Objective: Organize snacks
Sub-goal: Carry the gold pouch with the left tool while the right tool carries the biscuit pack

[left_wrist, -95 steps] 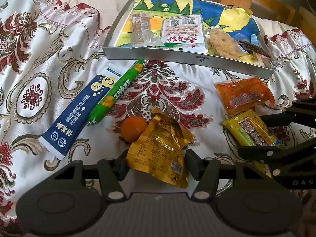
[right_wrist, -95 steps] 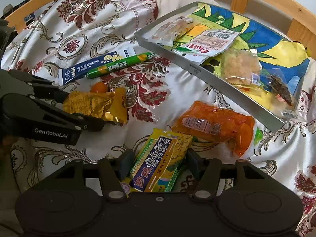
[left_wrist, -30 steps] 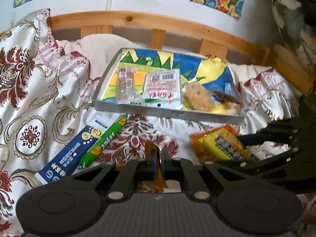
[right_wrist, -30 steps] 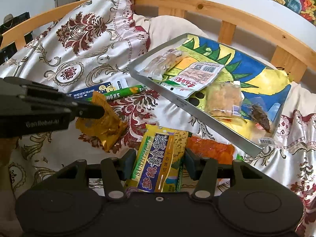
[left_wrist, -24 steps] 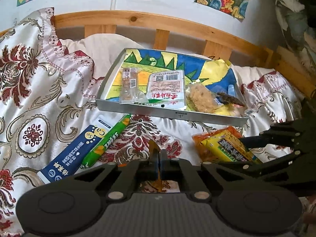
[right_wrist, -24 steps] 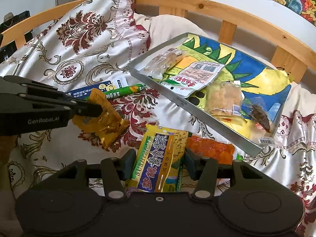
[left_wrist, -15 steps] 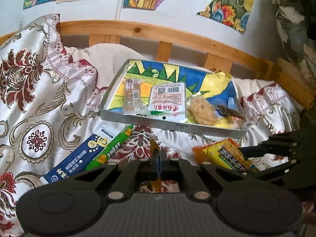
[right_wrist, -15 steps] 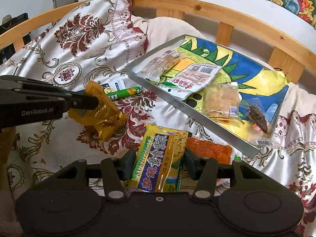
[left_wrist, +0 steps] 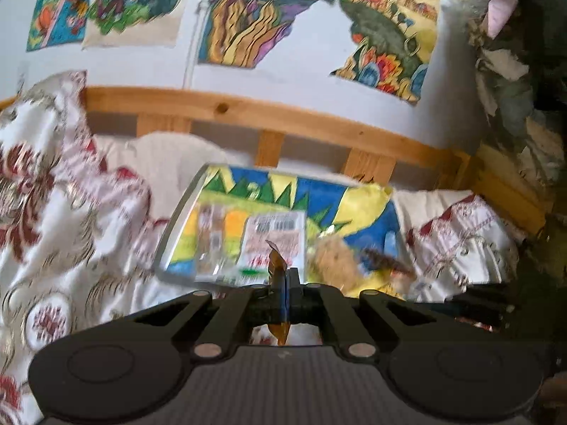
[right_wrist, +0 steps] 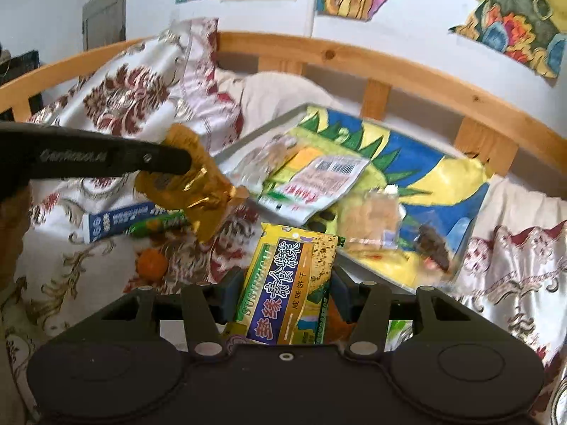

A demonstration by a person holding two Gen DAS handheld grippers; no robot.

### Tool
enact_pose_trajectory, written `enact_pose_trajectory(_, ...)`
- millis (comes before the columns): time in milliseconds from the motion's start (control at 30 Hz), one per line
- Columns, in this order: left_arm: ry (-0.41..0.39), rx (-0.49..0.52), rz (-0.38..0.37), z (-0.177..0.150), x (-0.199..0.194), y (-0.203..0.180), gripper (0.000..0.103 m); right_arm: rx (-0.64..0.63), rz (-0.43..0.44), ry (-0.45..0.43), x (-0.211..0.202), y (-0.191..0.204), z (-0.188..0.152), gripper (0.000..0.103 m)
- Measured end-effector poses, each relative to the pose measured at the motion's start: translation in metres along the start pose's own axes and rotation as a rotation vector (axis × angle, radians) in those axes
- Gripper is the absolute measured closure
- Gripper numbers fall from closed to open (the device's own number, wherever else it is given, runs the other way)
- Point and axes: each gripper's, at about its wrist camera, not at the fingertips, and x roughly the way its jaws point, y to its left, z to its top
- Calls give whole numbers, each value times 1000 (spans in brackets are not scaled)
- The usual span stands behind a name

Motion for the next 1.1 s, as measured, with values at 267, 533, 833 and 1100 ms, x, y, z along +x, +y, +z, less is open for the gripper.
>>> enact_pose_trajectory(267, -40, 5, -21, 31, 27, -11, 103, 61, -77, -144, -5, -26, 13, 48)
enact_pose_trajectory(533, -65, 9, -39, 47, 61, -17, 103, 158, -116, -201, 6, -62, 21, 48)
enact_pose_trajectory(833, -26, 7, -94, 53, 116, -38, 103, 224, -157, -198, 29, -92, 24, 48)
enact_pose_trajectory(1100, 10, -5, -115, 55, 158, -48, 103, 256, -169, -143, 57, -108, 25, 48)
